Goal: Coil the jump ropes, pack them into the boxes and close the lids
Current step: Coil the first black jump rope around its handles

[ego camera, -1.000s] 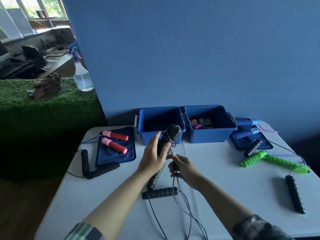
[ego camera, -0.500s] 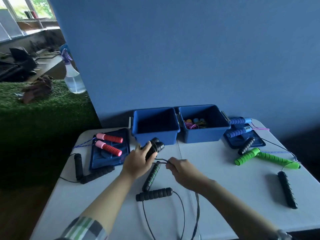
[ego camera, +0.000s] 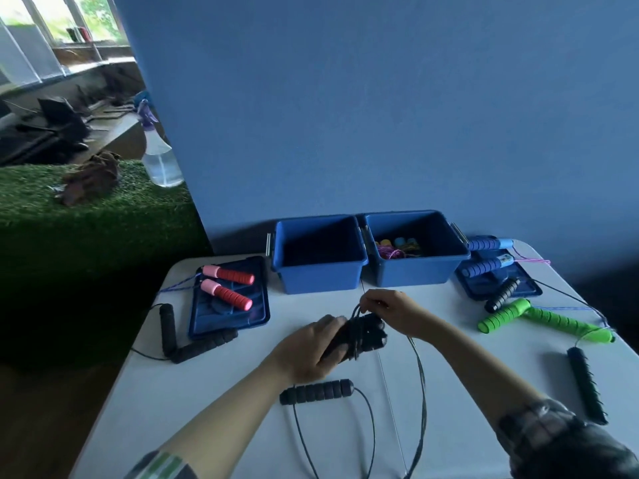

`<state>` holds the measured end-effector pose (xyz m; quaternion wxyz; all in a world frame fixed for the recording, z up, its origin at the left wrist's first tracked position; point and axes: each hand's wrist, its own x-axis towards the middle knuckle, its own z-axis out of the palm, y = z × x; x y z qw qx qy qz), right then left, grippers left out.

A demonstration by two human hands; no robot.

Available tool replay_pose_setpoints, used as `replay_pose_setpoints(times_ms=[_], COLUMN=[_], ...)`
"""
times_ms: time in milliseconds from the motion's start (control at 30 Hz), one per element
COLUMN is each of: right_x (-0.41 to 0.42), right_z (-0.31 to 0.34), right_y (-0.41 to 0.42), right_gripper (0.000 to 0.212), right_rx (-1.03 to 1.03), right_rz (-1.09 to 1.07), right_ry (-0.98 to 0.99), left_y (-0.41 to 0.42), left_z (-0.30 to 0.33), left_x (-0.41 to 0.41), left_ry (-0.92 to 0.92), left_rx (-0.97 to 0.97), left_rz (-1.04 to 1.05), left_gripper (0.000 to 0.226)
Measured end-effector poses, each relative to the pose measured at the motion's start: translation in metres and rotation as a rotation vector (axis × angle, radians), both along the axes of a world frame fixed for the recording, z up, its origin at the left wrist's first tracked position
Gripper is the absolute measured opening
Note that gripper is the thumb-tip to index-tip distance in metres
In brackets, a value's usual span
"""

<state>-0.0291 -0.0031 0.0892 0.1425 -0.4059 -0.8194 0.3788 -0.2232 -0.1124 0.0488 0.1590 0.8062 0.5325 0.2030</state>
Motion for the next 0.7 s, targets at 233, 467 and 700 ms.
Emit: replay_pose_setpoints(times_ms=[233,467,700], right_x=[0.011,0.015,-0.006], right_z=[-0.007,-0.017,-0.037], right_y=[0.008,-0.002,-0.027], right_gripper=[0.013,0.023,0.025], right_rx=[-0.443,-0.704,-0.680], right_rz=[-0.118,-0.148,-0.290], right_ry=[0.329,0.476,0.451], left_y=[-0.005,-0.004,0.007], left_z=[0.009,0.010,0.016], left_x=[0.005,0.003,0.011], left_ry=[-0.161,-0.257,-0.548], left_rx=[0.003,0.020,0.035], left_rz=[0.020,0.047,0.198], left_gripper=[0.046,0.043,0.044])
